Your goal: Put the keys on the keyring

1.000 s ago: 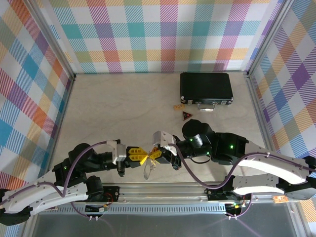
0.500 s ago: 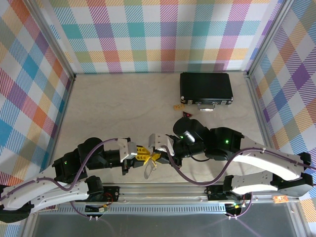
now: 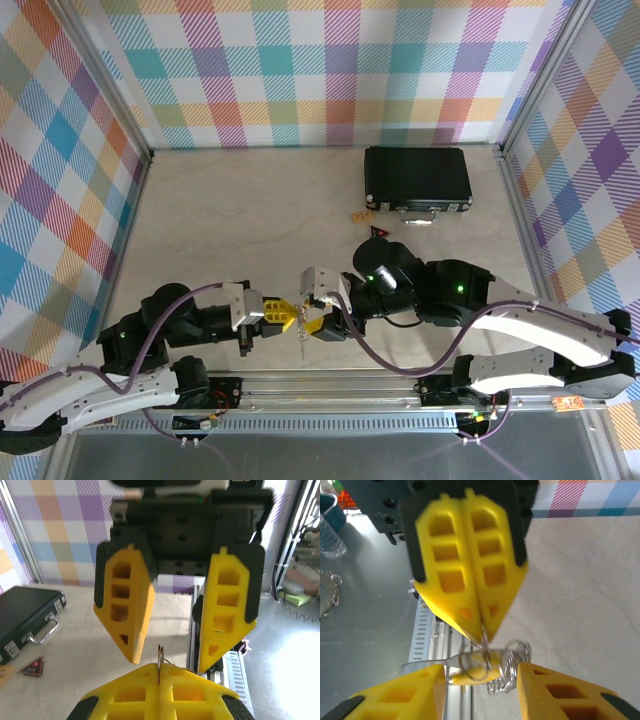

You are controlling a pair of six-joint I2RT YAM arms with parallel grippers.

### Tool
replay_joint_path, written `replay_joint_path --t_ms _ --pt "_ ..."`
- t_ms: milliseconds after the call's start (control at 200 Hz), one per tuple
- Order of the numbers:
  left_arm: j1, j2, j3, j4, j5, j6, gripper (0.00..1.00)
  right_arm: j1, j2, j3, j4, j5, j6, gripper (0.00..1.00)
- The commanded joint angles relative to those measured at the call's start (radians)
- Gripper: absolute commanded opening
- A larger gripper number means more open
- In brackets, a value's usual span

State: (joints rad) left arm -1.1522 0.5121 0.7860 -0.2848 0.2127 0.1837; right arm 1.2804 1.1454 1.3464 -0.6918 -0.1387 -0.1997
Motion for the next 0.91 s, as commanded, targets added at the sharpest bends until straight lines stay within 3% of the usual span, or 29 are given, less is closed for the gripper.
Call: replay_joint_path --t_ms 0,340,645,900 --pt "-0.008 -0.050 -0.033 0.131 -0.025 -0.008 0.00 0.006 -0.047 -0.053 0.129 0.002 0.057 0.51" --pt "-0.007 -0.046 -0.104 0.322 0.042 -0.040 0.00 0.007 -0.154 -0.172 0.340 0.029 0.135 0.51" --pt "-0.008 -0.073 -0.154 0.406 0.071 -0.066 0.00 0.006 -0.183 -0.186 0.373 0.020 0.139 0.50" --pt "-0.008 -0.071 -0.152 0.420 0.090 -0.079 0.00 0.007 -0.165 -0.197 0.390 0.001 0.135 0.37"
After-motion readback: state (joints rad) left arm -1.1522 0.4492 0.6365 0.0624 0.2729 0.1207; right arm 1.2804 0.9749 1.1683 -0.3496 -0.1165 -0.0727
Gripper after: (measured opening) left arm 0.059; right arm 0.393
